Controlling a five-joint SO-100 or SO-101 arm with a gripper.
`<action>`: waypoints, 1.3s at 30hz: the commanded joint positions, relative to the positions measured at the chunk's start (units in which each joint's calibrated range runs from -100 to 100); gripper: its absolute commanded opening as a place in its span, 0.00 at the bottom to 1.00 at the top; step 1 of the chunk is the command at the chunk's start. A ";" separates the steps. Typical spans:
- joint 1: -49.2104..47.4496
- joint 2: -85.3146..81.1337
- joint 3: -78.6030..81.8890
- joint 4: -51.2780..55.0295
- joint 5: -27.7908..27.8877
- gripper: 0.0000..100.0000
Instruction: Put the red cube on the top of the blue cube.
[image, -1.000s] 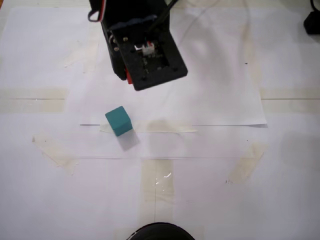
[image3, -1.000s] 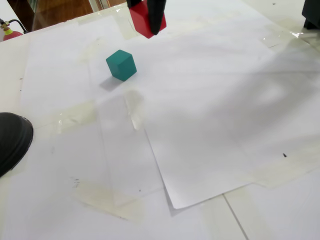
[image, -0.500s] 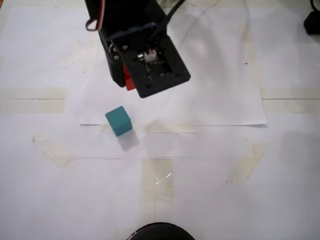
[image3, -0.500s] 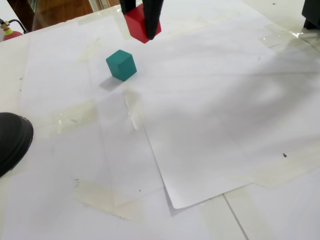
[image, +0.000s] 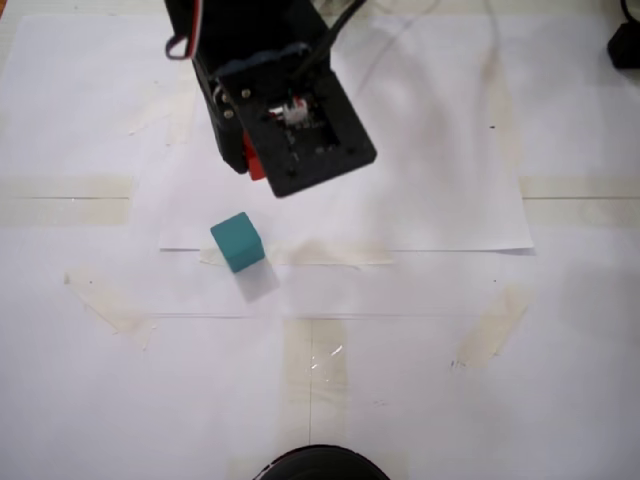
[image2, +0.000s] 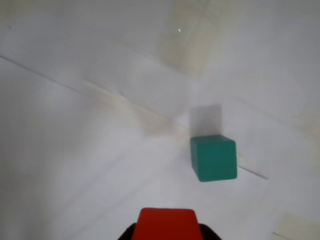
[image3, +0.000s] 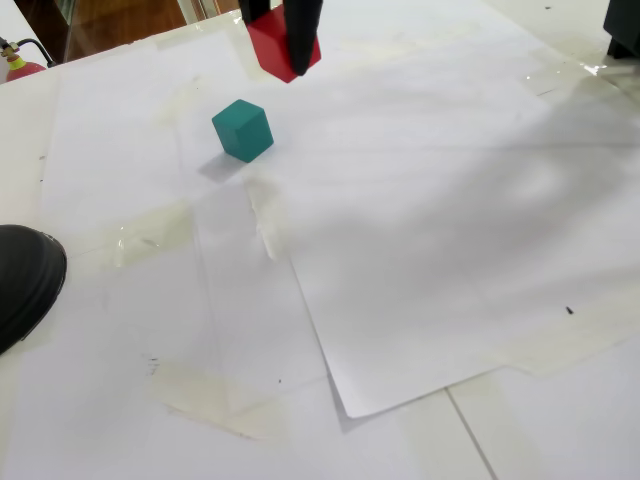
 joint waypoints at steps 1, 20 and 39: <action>-1.42 -1.24 -9.44 2.03 -1.17 0.10; -1.42 -5.87 -4.63 2.11 -0.78 0.09; -4.90 -13.51 3.91 2.11 -3.13 0.09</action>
